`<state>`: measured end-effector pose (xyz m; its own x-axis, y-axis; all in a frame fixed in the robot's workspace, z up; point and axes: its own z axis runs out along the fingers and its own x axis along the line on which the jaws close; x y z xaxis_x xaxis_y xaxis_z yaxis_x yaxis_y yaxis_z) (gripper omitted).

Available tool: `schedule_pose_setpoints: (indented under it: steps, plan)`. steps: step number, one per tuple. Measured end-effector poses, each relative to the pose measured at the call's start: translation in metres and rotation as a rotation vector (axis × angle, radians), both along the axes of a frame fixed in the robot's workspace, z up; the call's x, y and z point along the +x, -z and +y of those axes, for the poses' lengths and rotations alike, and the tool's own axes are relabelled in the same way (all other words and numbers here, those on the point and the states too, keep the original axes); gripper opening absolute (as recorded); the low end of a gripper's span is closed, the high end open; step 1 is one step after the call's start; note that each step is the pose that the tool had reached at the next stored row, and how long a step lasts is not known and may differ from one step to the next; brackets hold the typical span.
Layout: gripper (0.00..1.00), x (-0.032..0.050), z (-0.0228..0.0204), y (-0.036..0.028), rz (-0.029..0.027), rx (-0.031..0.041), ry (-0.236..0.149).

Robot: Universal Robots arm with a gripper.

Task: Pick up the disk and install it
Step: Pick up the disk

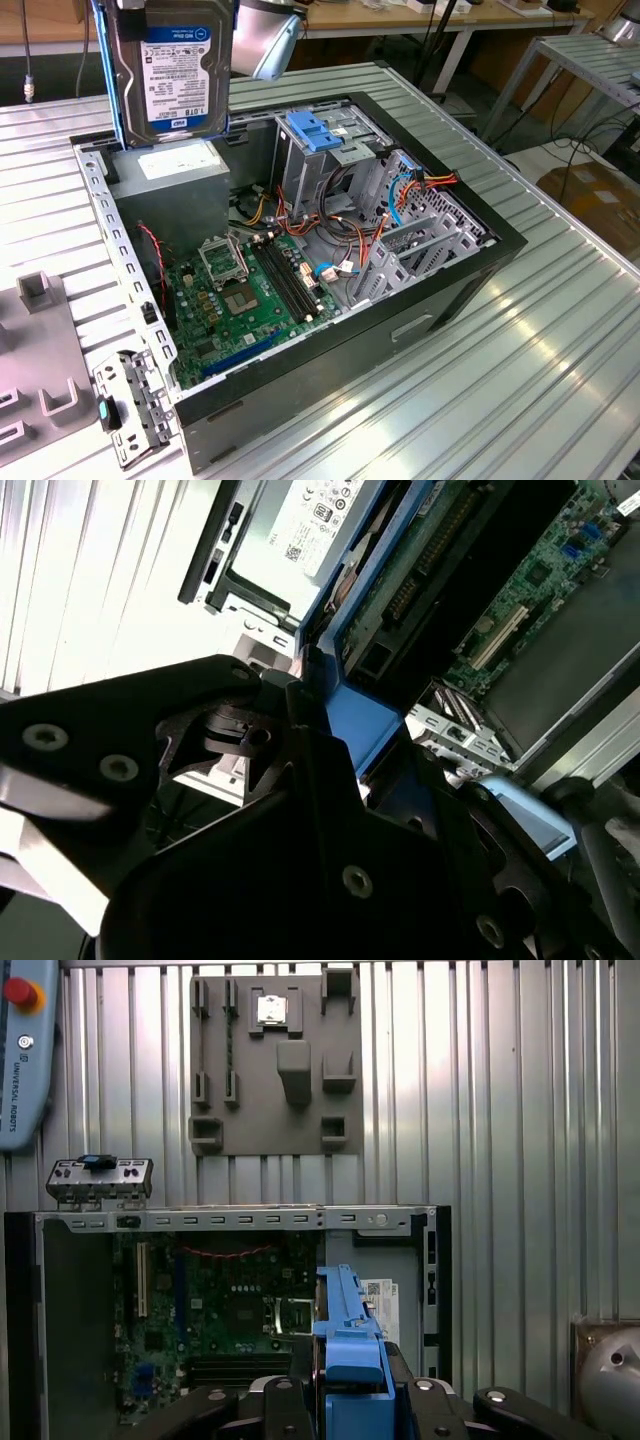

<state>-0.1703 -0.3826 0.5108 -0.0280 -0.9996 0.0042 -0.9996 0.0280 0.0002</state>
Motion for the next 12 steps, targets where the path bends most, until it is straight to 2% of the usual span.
schedule_pose_setpoints:
  steps: [2,4,6,9,10,12]
  plan:
    - [0.37,0.0001,0.0,0.0002,-0.0141,-0.0001,0.0]
    - [0.37,0.0005,-0.0001,0.0005,-0.0255,0.0,0.0]
    - [0.37,0.0027,-0.001,0.0009,-0.0274,0.0,0.0]
    - [0.37,0.006,-0.0055,0.0014,-0.0273,-0.0001,0.001]
    - [0.37,0.0079,-0.0092,0.0018,-0.0273,-0.0001,0.001]
    - [0.37,0.0102,-0.0127,0.0022,-0.0274,0.0,0.002]
